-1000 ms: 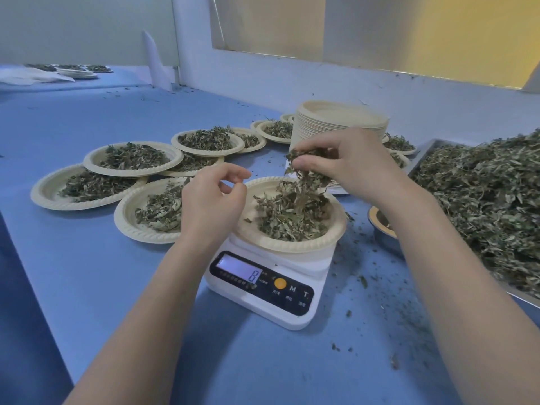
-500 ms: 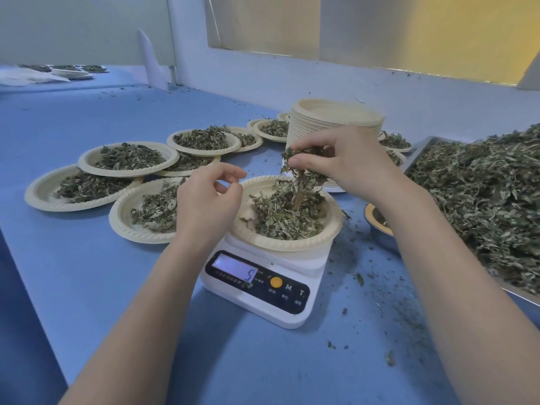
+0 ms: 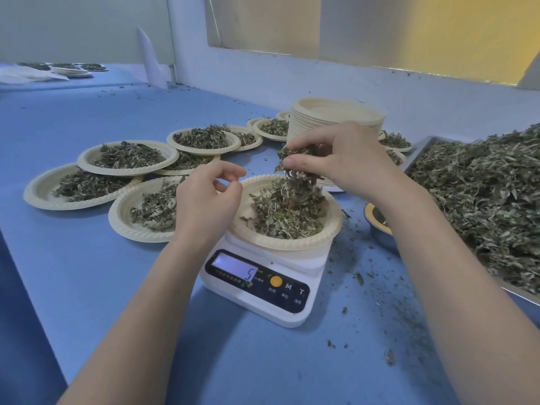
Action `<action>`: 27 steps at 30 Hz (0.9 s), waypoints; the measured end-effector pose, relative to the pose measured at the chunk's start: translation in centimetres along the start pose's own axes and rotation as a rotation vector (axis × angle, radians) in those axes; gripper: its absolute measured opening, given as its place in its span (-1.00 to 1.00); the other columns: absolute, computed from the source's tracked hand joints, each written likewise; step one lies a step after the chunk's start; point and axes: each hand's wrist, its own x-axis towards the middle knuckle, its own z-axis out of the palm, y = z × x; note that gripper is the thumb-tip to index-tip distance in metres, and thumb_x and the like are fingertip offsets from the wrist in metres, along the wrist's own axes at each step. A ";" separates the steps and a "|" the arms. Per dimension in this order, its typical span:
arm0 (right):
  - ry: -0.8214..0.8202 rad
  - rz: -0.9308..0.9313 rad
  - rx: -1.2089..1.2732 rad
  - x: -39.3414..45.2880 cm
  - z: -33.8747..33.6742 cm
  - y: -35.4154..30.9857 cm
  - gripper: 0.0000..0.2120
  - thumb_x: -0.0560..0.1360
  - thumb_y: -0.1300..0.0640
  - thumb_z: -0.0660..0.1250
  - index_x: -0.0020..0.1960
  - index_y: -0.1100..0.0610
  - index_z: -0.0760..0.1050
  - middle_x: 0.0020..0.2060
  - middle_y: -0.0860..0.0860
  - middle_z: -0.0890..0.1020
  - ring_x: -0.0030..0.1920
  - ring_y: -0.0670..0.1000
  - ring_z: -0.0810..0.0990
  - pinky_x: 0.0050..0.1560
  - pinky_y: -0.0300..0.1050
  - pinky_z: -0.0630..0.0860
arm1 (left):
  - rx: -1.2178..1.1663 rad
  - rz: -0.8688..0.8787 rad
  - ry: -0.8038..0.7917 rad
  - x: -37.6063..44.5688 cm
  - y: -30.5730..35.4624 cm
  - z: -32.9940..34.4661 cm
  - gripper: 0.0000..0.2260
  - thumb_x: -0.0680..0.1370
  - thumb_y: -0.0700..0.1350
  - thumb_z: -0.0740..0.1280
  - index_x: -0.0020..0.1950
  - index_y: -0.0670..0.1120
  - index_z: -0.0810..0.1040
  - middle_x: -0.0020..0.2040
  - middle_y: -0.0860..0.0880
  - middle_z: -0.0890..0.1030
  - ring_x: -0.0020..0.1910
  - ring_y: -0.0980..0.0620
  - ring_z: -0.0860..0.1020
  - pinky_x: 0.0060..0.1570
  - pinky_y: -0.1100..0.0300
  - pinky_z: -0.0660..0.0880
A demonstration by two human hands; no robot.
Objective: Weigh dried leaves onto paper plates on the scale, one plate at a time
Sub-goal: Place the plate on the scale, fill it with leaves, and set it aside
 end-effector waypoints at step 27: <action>-0.062 0.093 0.159 -0.6 -0.2 -0.9 -0.86 0.42 0.19 0.47 -0.11 -0.04 0.62 -0.29 -0.14 0.66 -0.43 -0.05 0.66 -0.25 -0.30 0.57 | 0.002 -0.006 0.002 0.0 0.2 -0.1 -0.80 0.48 -0.23 0.26 -0.08 0.04 0.60 -0.16 0.13 0.56 -0.35 0.34 0.41 -0.23 0.29 0.32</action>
